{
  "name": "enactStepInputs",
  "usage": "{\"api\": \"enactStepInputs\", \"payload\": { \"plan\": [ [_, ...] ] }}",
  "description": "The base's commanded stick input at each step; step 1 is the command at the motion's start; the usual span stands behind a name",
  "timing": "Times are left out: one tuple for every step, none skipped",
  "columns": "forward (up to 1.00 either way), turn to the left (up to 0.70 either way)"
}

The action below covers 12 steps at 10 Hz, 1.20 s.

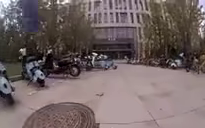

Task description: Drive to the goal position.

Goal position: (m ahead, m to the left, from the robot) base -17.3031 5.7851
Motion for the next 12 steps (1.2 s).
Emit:
{"api": "enactStepInputs", "payload": {
  "plan": [
    [0.06,0.0],
    [0.06,0.0],
    [0.07,0.0],
    [0.06,0.0],
    [0.06,0.0],
    [0.06,0.0],
    [0.06,0.0],
    [0.06,0.0],
    [0.06,0.0],
    [0.12,-0.06],
    [0.54,-0.27],
    [0.7,-0.34]
  ]
}}
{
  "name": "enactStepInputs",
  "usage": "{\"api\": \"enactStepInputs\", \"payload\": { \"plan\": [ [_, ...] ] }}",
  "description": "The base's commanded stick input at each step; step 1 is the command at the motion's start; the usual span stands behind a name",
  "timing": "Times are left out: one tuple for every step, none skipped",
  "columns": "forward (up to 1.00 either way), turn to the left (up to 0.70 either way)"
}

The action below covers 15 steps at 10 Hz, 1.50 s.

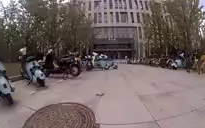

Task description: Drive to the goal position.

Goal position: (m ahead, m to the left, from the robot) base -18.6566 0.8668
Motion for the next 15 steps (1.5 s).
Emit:
{"api": "enactStepInputs", "payload": {
  "plan": [
    [0.7,-0.34],
    [0.7,-0.34],
    [0.7,-0.34],
    [0.7,-0.34],
    [0.7,-0.34],
    [0.7,-0.34],
    [0.7,-0.34],
    [0.7,-0.34],
    [0.7,-0.34],
    [0.7,-0.34],
    [0.7,-0.34],
    [0.7,-0.34],
    [0.7,-0.34],
    [0.7,-0.34],
    [0.7,-0.34]
  ]
}}
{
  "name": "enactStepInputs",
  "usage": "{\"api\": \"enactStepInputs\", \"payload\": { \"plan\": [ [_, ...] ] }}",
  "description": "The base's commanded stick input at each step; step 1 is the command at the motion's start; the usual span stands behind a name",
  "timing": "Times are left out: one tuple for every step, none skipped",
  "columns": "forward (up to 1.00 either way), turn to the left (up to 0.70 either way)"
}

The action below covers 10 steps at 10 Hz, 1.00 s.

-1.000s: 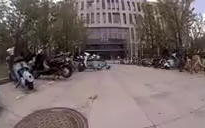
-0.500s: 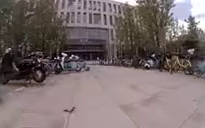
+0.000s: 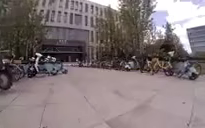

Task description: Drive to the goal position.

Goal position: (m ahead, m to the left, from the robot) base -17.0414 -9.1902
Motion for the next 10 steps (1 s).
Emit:
{"api": "enactStepInputs", "payload": {
  "plan": [
    [0.7,-0.34],
    [0.7,-0.34],
    [0.7,-0.34],
    [0.7,-0.34],
    [0.7,-0.34],
    [0.7,-0.34],
    [0.7,-0.34],
    [0.7,-0.34],
    [0.7,-0.34],
    [0.7,-0.34]
  ]
}}
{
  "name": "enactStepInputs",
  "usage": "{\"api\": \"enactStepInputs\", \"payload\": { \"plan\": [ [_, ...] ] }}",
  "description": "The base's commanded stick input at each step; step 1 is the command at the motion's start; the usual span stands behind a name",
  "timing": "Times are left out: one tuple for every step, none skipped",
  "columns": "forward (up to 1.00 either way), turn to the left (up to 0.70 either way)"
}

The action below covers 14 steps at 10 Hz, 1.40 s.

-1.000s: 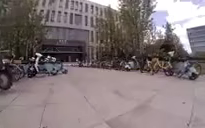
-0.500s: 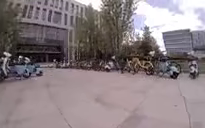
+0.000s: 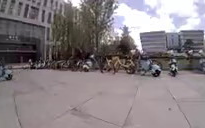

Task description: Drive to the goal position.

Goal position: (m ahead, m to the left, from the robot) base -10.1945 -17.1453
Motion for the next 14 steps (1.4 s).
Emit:
{"api": "enactStepInputs", "payload": {
  "plan": [
    [0.7,-0.34],
    [0.7,-0.34],
    [0.7,-0.34],
    [0.7,-0.34],
    [0.7,-0.34],
    [0.7,-0.34],
    [0.7,-0.34],
    [0.7,-0.34],
    [0.7,-0.34],
    [0.7,-0.34],
    [0.7,-0.34],
    [0.7,-0.34],
    [0.7,-0.34],
    [0.7,-0.34]
  ]
}}
